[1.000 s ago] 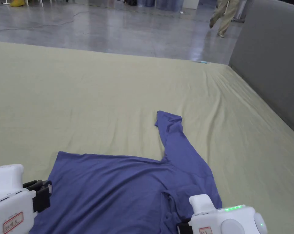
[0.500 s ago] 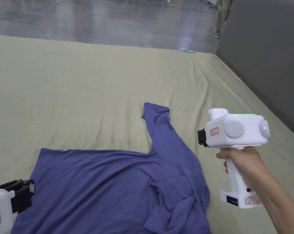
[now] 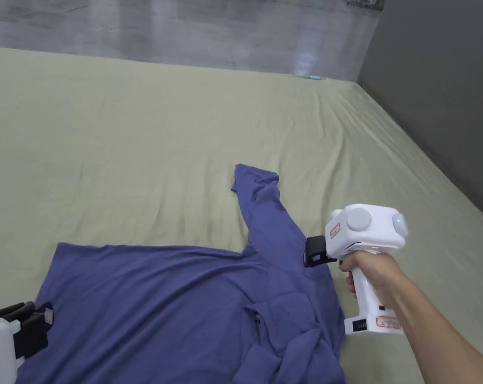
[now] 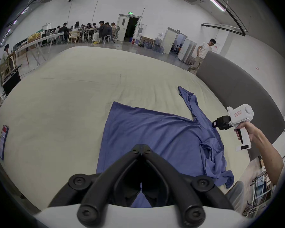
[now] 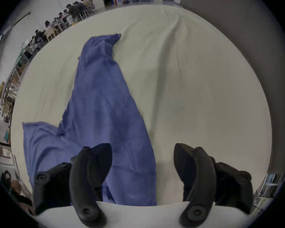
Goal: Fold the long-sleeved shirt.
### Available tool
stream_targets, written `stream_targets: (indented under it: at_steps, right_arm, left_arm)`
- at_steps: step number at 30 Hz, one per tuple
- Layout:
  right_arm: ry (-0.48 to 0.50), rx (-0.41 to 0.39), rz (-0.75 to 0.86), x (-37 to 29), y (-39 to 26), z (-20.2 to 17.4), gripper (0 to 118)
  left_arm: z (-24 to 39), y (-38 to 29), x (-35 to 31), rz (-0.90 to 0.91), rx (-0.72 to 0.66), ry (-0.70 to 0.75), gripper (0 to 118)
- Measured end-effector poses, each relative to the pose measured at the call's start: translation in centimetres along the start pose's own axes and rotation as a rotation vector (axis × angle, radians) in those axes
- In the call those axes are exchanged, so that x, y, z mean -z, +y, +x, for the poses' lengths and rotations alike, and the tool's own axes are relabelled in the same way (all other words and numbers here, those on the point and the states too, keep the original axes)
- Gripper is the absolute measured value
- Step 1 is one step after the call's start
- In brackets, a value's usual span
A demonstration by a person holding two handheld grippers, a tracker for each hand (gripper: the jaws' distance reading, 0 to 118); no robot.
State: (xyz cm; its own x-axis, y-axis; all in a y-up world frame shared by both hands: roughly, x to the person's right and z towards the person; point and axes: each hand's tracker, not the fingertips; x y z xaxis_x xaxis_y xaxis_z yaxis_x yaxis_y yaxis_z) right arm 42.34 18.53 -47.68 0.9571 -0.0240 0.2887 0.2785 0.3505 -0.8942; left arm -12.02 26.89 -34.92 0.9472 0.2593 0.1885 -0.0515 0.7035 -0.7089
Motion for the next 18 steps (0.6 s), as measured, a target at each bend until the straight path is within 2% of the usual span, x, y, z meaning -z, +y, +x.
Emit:
stream_targets:
  at_steps: [2, 5, 8, 9, 11, 15, 18]
  right_arm:
    - [-0.016, -0.008, -0.025, 0.5, -0.3, -0.2, 71]
    - [-0.011, 0.003, -0.074, 1.1, -0.8, -0.3, 42]
    - [-0.025, -0.015, -0.058, 1.0, -1.1, -0.8, 38]
    - [-0.026, -0.018, -0.063, 1.1, -1.0, -0.8, 32]
    - [-0.038, -0.019, -0.057, 1.0, -1.0, -1.2, 5]
    - [-0.055, -0.054, -0.023, 0.4, -1.1, -1.3, 5]
    - [-0.029, -0.026, -0.022, 0.4, -1.1, -0.6, 5]
  left_arm:
    - [0.0, 0.0, 0.1, -0.008, 0.002, 0.002, 0]
    - [-0.1, -0.2, 0.2, -0.010, 0.004, 0.006, 0]
    - [-0.2, -0.3, 0.1, -0.011, 0.000, 0.007, 0]
    - [-0.3, -0.3, 0.1, -0.012, 0.000, 0.008, 0]
    - [-0.4, 0.0, 0.3, -0.013, 0.001, 0.013, 0]
    - [-0.8, 2.7, 1.3, -0.010, 0.009, 0.029, 0]
    - [-1.4, 6.7, 4.2, -0.010, 0.008, 0.052, 0]
